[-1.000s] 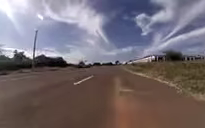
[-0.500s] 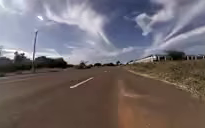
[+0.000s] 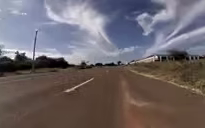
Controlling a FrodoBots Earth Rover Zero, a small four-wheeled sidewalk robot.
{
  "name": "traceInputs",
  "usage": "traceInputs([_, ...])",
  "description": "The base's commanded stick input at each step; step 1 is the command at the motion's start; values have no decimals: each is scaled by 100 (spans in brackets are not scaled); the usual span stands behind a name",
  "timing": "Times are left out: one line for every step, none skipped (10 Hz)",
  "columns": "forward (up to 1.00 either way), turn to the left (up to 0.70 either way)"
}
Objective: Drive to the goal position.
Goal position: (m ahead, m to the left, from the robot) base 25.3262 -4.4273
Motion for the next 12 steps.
traceInputs([85, 0])
traceInputs([85, 0])
traceInputs([85, -34])
traceInputs([85, -34])
traceInputs([85, -34])
traceInputs([85, -34])
traceInputs([85, -34])
traceInputs([85, -34])
traceInputs([85, -2])
traceInputs([85, 0])
traceInputs([85, 0])
traceInputs([85, 0])
